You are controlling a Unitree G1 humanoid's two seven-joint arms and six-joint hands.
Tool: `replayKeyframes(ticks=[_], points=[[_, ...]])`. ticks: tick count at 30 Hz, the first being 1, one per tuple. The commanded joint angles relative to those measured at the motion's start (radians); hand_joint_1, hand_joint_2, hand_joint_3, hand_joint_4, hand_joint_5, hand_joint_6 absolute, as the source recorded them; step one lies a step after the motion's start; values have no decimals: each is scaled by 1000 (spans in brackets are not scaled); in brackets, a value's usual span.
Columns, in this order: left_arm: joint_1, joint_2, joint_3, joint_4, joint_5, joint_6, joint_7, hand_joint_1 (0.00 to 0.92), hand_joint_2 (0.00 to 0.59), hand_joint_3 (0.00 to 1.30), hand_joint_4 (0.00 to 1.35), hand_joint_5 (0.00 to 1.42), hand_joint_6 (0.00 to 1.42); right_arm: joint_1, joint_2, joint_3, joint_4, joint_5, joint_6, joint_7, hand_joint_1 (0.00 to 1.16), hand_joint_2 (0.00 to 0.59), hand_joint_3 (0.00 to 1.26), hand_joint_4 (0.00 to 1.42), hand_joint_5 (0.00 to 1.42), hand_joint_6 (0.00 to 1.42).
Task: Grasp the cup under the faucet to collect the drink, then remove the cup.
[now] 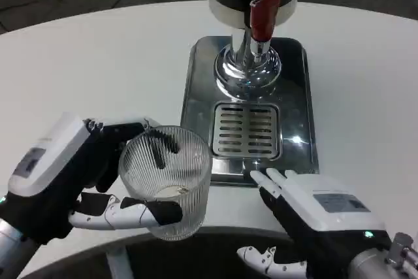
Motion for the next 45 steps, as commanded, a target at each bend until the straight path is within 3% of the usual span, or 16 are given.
replayKeyframes(ticks=[1, 8, 16, 33, 45], points=[[-72, -14, -23, 56, 26, 7, 35, 420, 226, 1061, 1166, 1334, 1424, 20, 8, -23, -33, 2, 4, 12, 329, 367, 44, 0, 0, 0], [-255, -24, -90, 241, 122, 17, 94, 420, 226, 1061, 1166, 1334, 1424, 49, 5, -75, -91, 19, -10, -10, 329, 367, 40, 0, 0, 0], [-386, -27, -166, 420, 207, 14, 180, 419, 225, 1057, 1166, 1334, 1424, 73, 1, -103, -112, 38, -32, -44, 329, 372, 36, 0, 0, 0], [-717, -110, -365, 865, 371, 45, 465, 419, 228, 1051, 1153, 1334, 1424, 102, -8, -166, -192, 90, -45, -18, 333, 381, 35, 0, 0, 0], [-827, -145, -460, 1017, 403, 77, 597, 419, 228, 1043, 1153, 1320, 1424, 137, -15, -205, -227, 110, -45, 1, 337, 383, 35, 0, 0, 0]])
